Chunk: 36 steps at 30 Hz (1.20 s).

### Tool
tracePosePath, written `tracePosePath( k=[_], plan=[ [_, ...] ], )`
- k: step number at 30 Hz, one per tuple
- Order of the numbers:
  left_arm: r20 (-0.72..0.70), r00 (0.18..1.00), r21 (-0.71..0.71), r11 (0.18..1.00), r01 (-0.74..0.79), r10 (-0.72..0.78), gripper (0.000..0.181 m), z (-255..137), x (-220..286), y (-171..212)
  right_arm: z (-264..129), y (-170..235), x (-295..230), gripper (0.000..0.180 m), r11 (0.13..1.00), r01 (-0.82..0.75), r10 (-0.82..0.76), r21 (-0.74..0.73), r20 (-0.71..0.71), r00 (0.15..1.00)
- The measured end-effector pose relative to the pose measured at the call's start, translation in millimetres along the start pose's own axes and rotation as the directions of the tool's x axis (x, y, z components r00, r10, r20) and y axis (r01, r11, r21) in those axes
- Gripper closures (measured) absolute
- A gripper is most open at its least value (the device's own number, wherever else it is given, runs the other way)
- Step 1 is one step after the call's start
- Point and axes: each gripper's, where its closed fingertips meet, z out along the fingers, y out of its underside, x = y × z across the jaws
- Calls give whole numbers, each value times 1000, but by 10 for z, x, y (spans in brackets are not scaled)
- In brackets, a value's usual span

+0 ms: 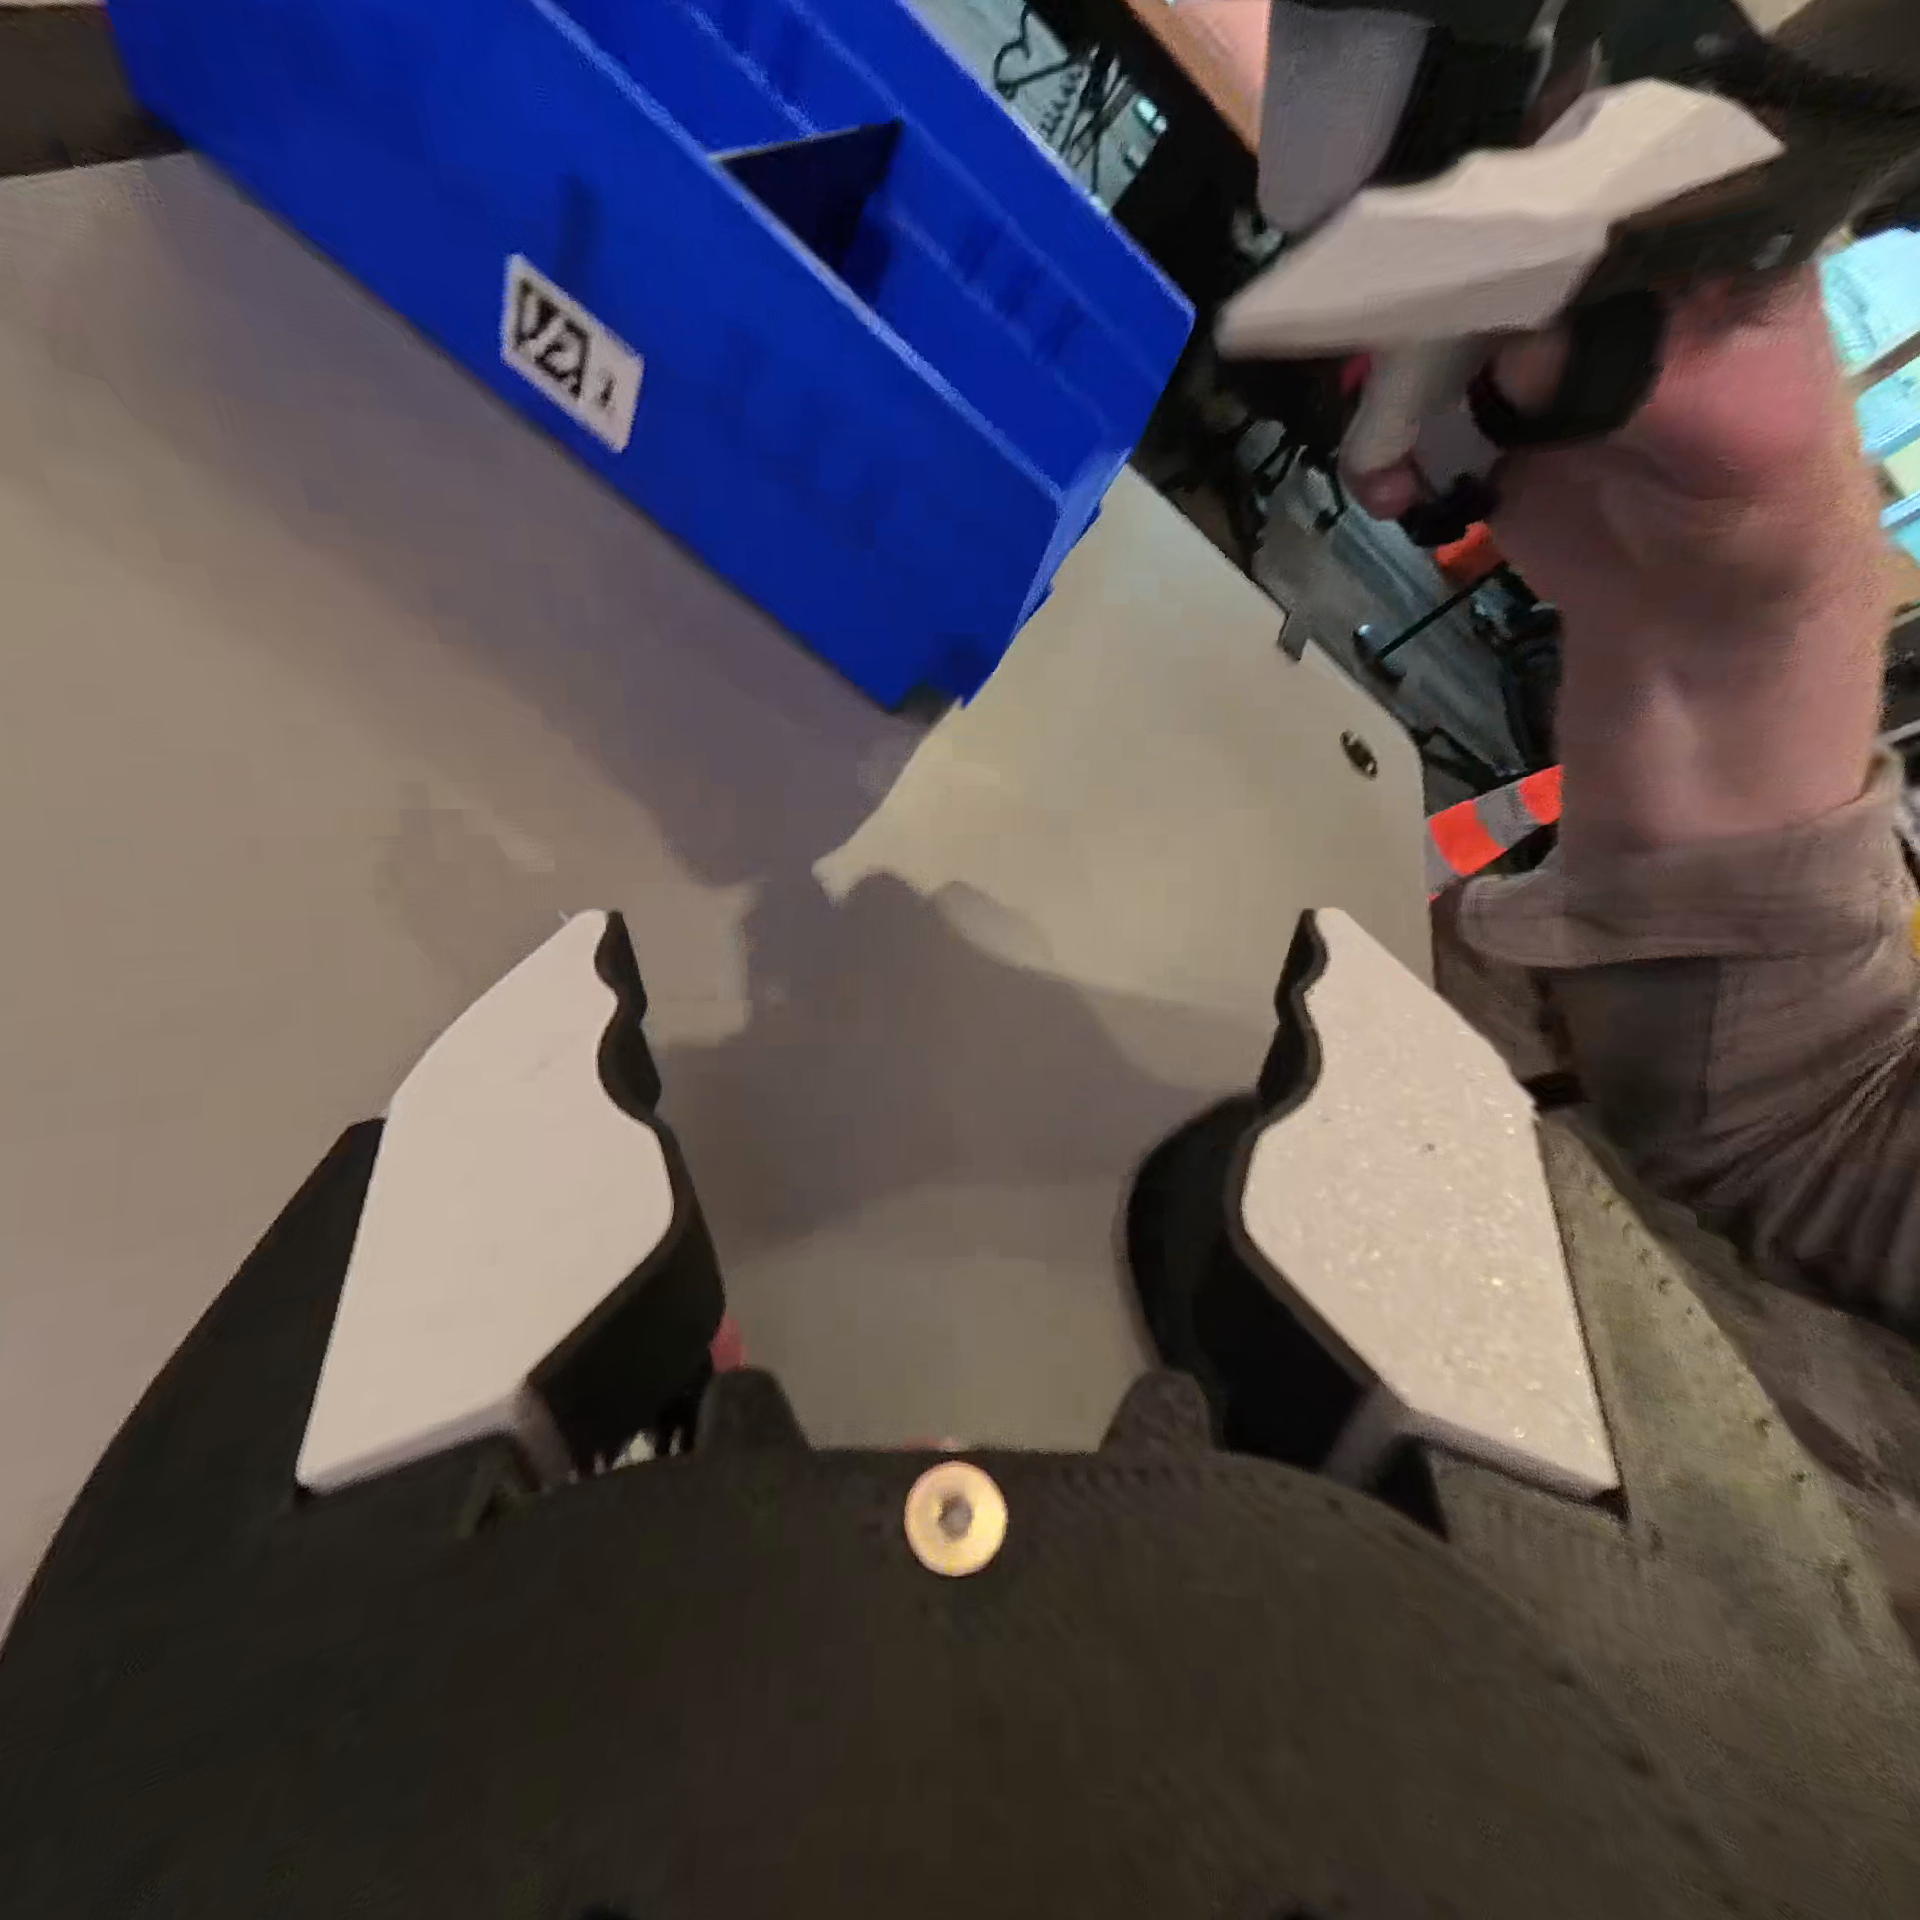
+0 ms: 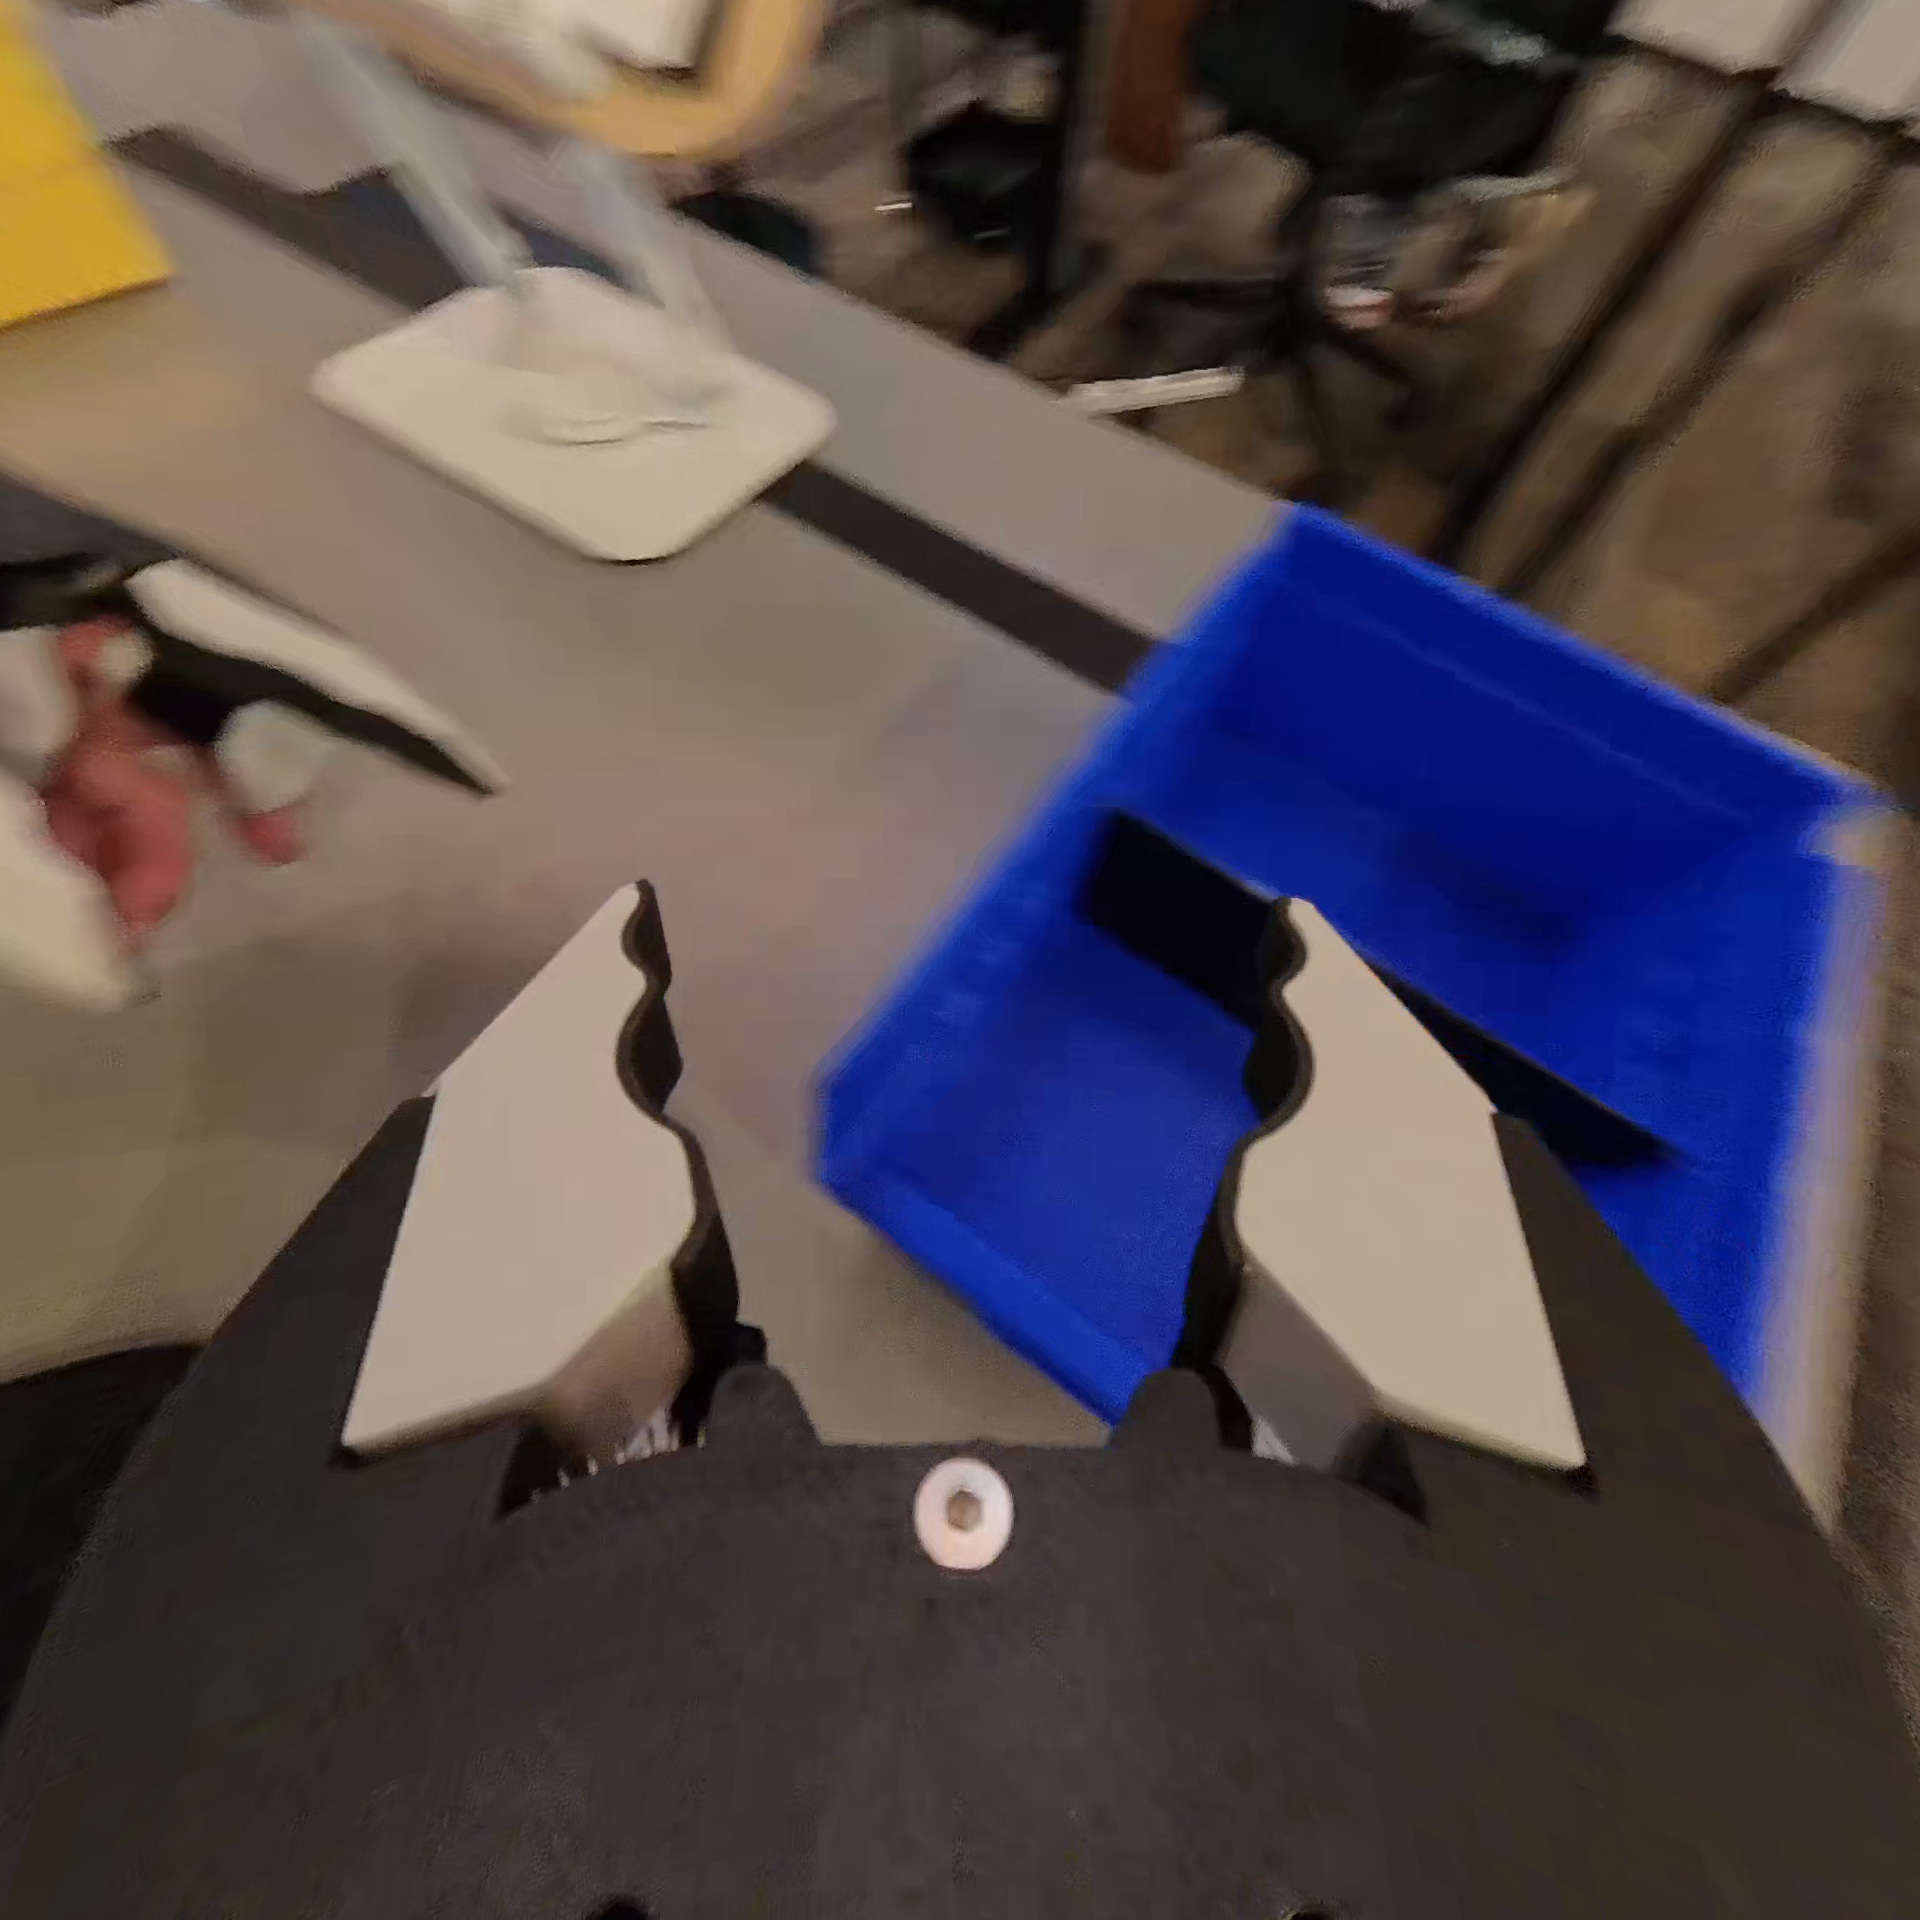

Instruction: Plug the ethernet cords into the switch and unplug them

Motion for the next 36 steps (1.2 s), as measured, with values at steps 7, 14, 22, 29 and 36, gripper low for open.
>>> tracePosePath(
  k=[7, 14, 22, 29, 36],
  plan=[
    [189, 979, -130, 990, -57, 81, 86, -1020, -466, 581, 819, 15, -1680, 60, 985, 166, -137, -56, 347, 928],
    [385, 913, -244, 969, -38, 132, 57, -1646, -1142, 1123, 1649, 162, -2451, 42, 944, 284, -191, -165, 429, 883],
    [379, 913, -230, 971, -66, 152, 46, -1734, -1316, 1257, 2188, 382, -2753, 31, 922, 323, -199, -215, 452, 870],
    [558, 805, -244, 967, -70, 199, 91, -1860, -1591, 1225, 2220, 356, -2779, 26, 940, 299, -199, -164, 449, 871],
    [638, 748, -237, 971, -36, 183, 103, -1988, -1676, 1251, 2238, 348, -2690, 28, 940, 297, -196, -170, 444, 874]
  ],
)
